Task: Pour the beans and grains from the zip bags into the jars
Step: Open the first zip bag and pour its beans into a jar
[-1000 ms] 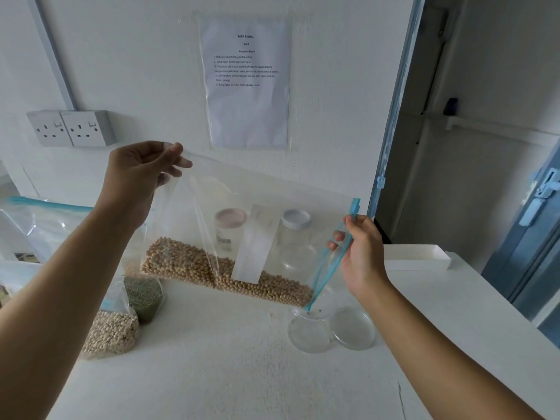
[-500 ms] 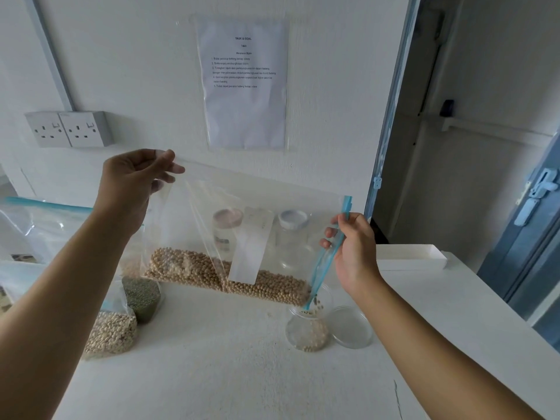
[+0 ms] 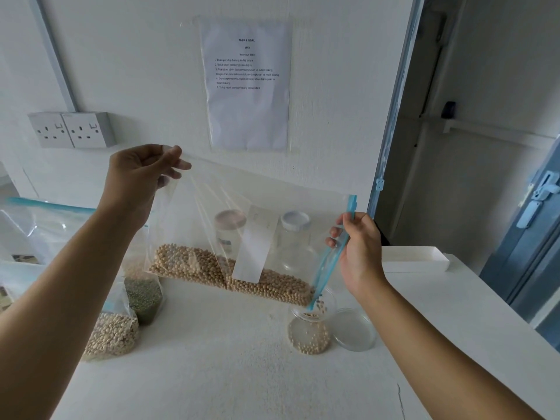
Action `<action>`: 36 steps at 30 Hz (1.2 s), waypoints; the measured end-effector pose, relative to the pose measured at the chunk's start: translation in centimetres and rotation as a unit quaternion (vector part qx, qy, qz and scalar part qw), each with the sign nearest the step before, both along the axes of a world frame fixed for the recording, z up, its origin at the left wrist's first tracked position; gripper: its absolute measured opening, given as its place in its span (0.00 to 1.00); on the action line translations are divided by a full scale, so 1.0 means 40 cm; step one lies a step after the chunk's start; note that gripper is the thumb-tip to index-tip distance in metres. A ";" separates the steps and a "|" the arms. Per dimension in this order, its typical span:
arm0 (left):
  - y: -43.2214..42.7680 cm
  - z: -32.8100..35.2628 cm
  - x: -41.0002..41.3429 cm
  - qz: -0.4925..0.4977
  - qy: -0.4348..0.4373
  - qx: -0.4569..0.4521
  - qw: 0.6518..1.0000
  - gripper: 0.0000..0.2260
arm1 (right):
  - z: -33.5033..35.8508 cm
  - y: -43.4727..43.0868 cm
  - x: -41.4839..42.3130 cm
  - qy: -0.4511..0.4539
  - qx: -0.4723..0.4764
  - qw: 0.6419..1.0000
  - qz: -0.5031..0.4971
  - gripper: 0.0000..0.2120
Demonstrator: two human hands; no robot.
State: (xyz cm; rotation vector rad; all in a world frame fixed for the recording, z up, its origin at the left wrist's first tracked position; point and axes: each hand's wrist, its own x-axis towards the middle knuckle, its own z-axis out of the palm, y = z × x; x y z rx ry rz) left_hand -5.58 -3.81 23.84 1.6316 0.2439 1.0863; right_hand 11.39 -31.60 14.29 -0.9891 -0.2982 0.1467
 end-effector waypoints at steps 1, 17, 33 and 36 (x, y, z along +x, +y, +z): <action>0.000 0.001 0.000 -0.001 0.000 0.001 1.000 0.05 | -0.001 0.000 0.002 0.000 0.000 1.000 -0.002 0.08; 0.002 0.007 0.001 -0.004 0.005 0.003 1.000 0.04 | -0.001 0.009 0.007 -0.005 -0.009 1.000 -0.012 0.08; -0.004 0.026 0.017 -0.009 0.005 0.009 1.000 0.04 | -0.003 0.005 0.016 0.003 -0.014 1.000 -0.021 0.07; -0.004 0.026 0.016 -0.009 0.007 0.009 1.000 0.04 | -0.004 0.005 0.020 0.002 -0.016 1.000 -0.019 0.07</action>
